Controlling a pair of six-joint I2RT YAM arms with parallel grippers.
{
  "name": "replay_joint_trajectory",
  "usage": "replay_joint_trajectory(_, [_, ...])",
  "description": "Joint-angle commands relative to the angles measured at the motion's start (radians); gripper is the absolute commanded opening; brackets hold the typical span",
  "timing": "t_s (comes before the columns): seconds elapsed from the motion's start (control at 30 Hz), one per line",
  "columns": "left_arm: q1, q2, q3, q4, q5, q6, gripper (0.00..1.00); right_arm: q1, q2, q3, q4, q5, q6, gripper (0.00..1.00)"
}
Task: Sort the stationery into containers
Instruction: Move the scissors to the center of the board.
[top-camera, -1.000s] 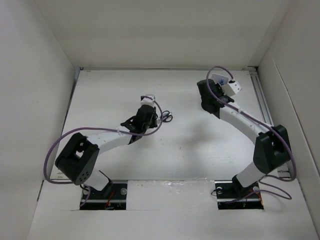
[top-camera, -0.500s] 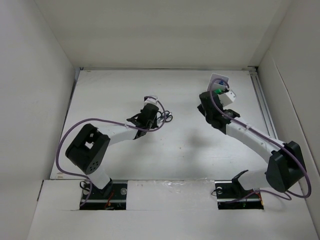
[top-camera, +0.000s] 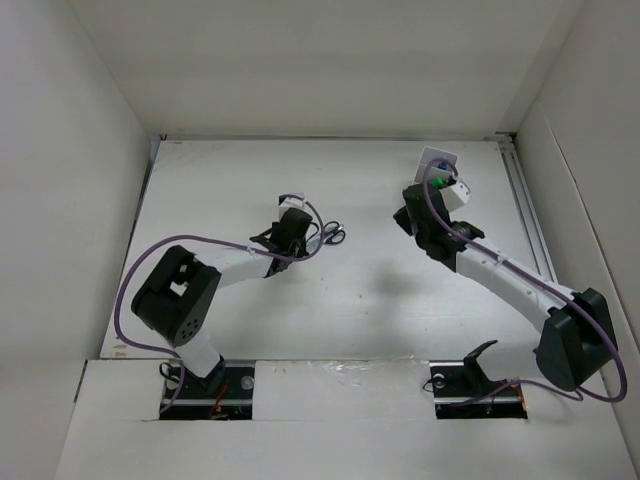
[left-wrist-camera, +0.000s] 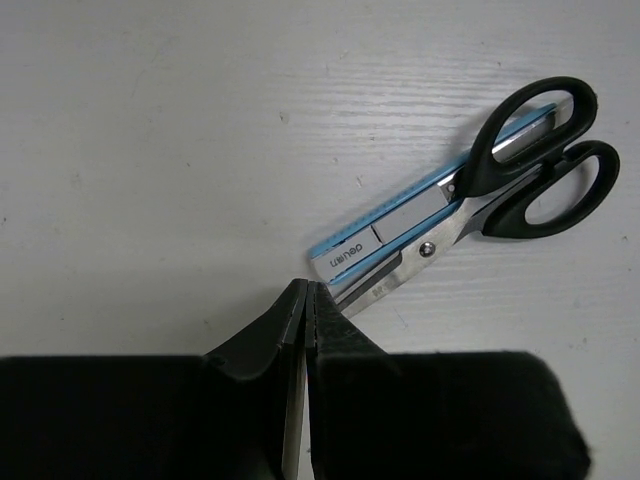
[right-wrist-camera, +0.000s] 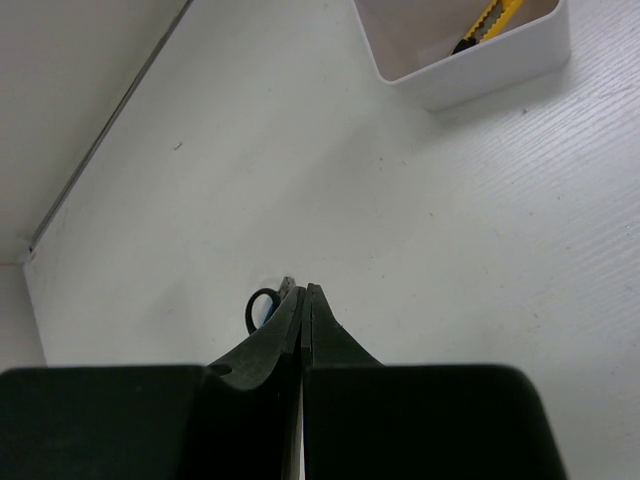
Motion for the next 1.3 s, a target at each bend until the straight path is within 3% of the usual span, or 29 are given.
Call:
replay_joint_trajectory(0.0, [0.001,0.016,0.002,-0.009,-0.013,-0.012,0.0,-0.005,-0.041,0.003,0.052,-0.01,-0.018,0.0])
replay_joint_trajectory(0.23, [0.001,0.038,0.002,-0.009,-0.013,-0.012,0.0,-0.014,-0.041,-0.007,0.052,-0.028,-0.018,0.0])
replay_joint_trajectory(0.63, [-0.041,0.082,0.005,-0.007,0.105,0.006,0.0,-0.014,-0.06,-0.016,0.062,-0.039,-0.018,0.0])
replay_joint_trajectory(0.87, [-0.042,0.047,-0.027,0.056,0.255,0.055,0.0,-0.014,-0.069,-0.016,0.062,-0.039,-0.018,0.0])
replay_joint_trajectory(1.0, [-0.042,0.012,-0.007,0.043,0.22,0.065,0.0,-0.014,-0.069,-0.016,0.071,-0.048,-0.018,0.0])
replay_joint_trajectory(1.03, [-0.042,-0.002,-0.007,0.043,0.208,0.065,0.01,-0.014,-0.069,-0.016,0.071,-0.048,-0.018,0.0])
replay_joint_trajectory(1.17, [-0.042,-0.066,0.005,0.043,0.125,0.045,0.24,-0.014,-0.06,-0.016,0.071,-0.057,-0.018,0.0])
replay_joint_trajectory(1.23, [-0.022,-0.066,0.034,0.033,0.114,0.045,0.45,-0.014,-0.06,-0.016,0.071,-0.058,-0.018,0.0])
replay_joint_trajectory(1.27, [-0.012,-0.066,0.034,0.021,0.114,0.045,0.45,-0.014,-0.06,-0.016,0.071,-0.058,-0.018,0.01])
